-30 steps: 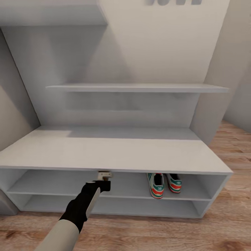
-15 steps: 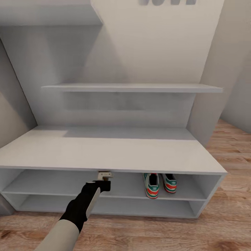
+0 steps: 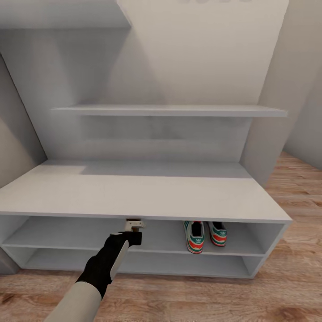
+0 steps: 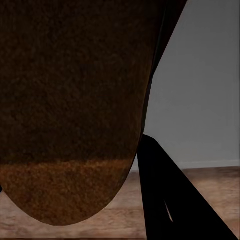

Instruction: Pick up the two gym shoes and the two sandals from the corridor floor and place them onto the hallstand (shoe rack) in the corridor, making sure they are on the rack and not on the floor. Arrange them so the two gym shoes are next to each other and the two sandals are next to each other.

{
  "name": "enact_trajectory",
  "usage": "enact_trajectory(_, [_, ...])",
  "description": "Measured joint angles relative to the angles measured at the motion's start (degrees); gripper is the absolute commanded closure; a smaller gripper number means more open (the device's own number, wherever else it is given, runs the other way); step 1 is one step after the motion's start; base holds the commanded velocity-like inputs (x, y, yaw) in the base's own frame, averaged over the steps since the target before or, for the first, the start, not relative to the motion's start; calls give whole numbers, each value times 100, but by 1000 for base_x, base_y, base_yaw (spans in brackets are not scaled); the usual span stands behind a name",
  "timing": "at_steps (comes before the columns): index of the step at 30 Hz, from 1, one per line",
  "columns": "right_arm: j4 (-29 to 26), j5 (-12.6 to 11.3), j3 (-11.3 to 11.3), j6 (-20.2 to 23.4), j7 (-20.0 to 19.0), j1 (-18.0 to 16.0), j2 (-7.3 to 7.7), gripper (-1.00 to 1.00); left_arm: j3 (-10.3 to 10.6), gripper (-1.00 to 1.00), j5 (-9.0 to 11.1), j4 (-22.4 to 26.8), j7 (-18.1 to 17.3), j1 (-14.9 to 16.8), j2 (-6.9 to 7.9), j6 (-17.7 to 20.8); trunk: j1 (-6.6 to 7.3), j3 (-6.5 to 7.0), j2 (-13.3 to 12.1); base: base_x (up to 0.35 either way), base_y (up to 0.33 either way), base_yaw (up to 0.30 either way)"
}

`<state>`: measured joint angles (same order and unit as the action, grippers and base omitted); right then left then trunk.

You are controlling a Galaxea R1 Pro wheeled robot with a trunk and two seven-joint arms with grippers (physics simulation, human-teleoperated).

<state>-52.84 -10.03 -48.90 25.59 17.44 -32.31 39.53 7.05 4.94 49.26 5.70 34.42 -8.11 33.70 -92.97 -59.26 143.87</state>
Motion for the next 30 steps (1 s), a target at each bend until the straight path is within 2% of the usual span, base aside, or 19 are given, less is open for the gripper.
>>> enact_trajectory(13, [0,0,0,0,0,0,-6,100,0,100,0,0,0,0,0,0,-34,-288,18,0,0,0])
enact_trajectory(22, [0,7,0,1,0,-1,-9,100,0,100,-1,-1,0,-1,0,-45,-33,-289,18,7,0,0])
enact_trajectory(30, [0,6,0,1,0,-1,-9,100,0,100,-1,-4,0,-1,0,-61,-30,-289,18,271,0,0])
